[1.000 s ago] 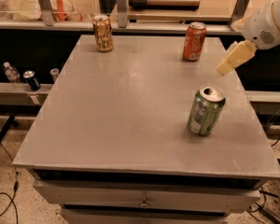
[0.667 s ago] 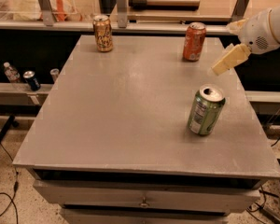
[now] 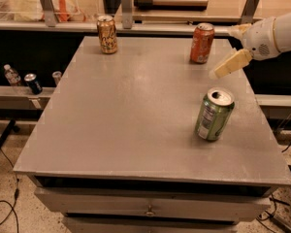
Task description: Move coke can near green can
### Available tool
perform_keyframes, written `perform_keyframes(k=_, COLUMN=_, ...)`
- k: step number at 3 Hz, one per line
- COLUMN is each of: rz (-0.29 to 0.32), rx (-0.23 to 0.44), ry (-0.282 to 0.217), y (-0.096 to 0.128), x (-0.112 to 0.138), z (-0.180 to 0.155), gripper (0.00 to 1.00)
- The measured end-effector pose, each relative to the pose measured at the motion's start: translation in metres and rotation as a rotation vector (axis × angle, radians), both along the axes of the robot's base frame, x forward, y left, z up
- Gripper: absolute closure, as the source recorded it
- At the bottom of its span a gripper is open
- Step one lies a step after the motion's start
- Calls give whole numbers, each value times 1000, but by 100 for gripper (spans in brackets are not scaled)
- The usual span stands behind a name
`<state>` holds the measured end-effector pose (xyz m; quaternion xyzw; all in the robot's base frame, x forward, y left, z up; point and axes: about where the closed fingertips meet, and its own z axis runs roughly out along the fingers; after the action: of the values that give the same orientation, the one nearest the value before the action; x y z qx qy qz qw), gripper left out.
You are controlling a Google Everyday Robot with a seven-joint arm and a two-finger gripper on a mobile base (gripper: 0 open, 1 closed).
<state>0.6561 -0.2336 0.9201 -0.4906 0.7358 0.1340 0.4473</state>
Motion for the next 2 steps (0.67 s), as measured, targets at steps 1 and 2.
perform_keyframes(k=1, rz=-11, rx=19, ry=-10, y=-1, x=14, z=-8, gripper=0)
perform_keyframes(k=2, rz=-54, rx=34, ry=-17, y=-8, x=30, z=-14, gripper=0)
